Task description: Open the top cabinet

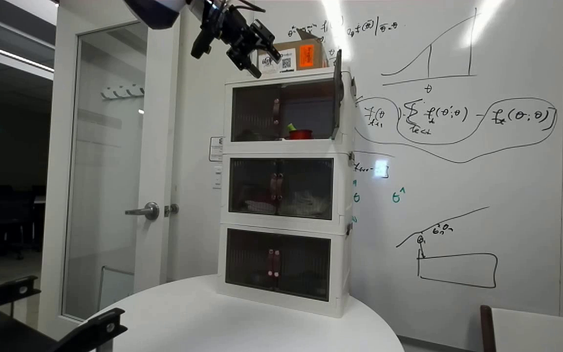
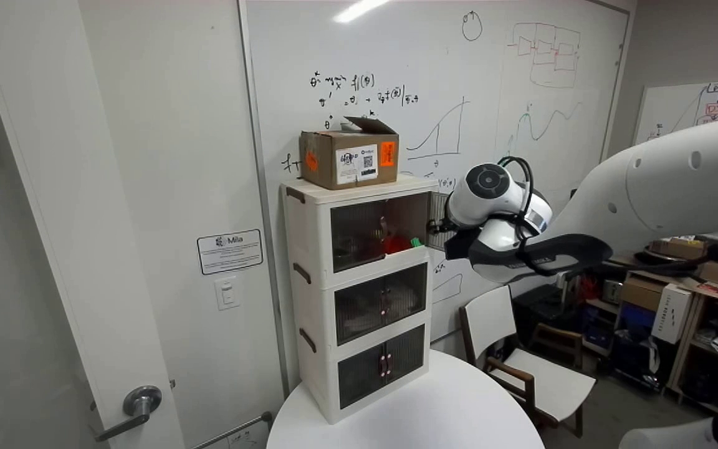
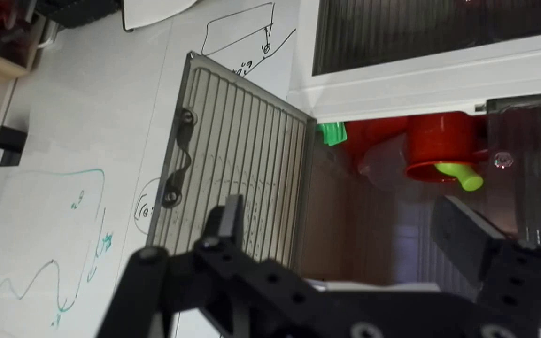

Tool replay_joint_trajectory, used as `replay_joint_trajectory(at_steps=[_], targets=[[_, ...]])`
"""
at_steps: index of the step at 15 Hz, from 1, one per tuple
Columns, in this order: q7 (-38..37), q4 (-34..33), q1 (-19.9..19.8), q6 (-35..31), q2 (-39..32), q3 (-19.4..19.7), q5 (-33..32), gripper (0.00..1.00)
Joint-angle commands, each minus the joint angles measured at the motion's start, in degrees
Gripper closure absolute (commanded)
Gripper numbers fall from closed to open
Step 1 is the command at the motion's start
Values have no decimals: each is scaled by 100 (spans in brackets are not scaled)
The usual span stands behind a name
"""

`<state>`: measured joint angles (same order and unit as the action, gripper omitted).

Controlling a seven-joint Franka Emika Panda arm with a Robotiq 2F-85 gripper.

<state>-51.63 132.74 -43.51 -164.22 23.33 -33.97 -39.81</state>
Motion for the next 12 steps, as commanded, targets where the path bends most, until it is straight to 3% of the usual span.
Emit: replay_joint_trajectory(at_steps=[1, 7, 9, 12], targets=[[-1525, -630, -1363, -246, -103, -1337, -1179, 0], [-3907, -757, -3561, -619, 1172, -3256, -1319, 0], [-4604, -732, -4156, -834, 1790, -3704, -1226, 0], [-5656, -852, -4728, -1318, 2604, -4052, -1195, 0]])
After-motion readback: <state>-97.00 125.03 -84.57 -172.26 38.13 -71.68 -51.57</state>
